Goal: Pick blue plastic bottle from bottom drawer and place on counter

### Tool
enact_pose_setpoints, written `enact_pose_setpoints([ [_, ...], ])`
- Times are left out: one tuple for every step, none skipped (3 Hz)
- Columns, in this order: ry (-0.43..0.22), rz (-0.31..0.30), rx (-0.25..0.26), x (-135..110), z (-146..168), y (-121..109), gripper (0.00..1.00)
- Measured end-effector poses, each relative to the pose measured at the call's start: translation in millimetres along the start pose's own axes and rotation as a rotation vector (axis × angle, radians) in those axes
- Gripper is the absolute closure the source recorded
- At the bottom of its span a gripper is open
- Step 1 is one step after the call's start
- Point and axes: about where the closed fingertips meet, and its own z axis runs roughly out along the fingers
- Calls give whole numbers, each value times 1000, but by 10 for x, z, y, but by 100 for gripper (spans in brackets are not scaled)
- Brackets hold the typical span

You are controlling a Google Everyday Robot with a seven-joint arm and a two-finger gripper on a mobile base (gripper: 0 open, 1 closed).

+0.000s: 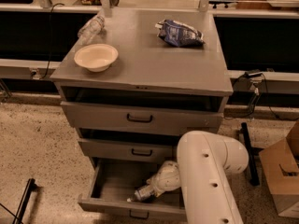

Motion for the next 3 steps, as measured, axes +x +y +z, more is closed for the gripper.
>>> enact_pose_setpoints([
  [-68, 4, 72, -111, -216, -47, 100],
  [-155, 33, 144, -262, -521, 23, 100],
  [-238, 37, 211, -391, -847, 43, 100],
])
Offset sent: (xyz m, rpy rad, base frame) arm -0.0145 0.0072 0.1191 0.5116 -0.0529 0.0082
